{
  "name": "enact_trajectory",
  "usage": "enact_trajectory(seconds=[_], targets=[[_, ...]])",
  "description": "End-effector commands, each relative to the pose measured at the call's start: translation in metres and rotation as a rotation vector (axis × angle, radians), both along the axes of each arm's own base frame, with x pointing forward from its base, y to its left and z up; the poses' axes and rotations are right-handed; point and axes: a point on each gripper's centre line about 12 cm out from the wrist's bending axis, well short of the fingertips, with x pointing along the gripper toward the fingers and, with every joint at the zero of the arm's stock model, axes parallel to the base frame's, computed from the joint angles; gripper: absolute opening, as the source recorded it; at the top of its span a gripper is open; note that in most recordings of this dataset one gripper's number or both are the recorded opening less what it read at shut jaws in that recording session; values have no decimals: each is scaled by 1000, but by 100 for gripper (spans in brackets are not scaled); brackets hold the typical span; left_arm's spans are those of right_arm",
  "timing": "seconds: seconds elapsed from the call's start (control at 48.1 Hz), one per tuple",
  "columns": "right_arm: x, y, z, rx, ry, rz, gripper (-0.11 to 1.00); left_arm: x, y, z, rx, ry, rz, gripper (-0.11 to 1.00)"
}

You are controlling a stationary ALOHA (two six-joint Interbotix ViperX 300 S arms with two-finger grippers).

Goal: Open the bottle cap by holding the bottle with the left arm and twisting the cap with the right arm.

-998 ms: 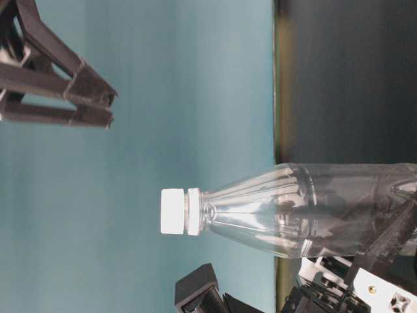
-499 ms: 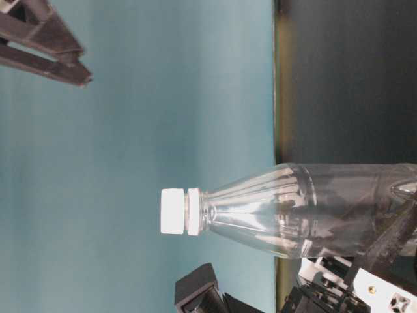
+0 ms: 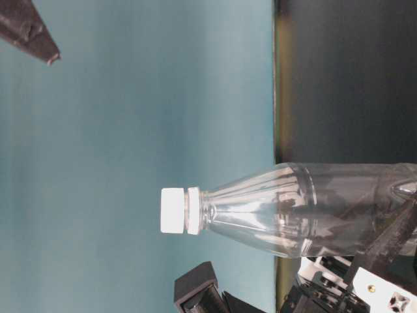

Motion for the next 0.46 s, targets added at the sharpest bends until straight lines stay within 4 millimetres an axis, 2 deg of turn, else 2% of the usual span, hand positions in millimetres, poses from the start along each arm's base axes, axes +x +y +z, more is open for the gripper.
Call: enact_trajectory(seconds=[0.0,0.187,0.436], targets=[[-5,0,7,16,-31,-6,70,2,-1,2,-1,2,-4,90],[-15,-2,3,26,-34,-10,70,7,-3,6,3,0,-10,90],[-34,-4,5,41,-129,-3,70,11,-4,11,-2,-11,-8,90]])
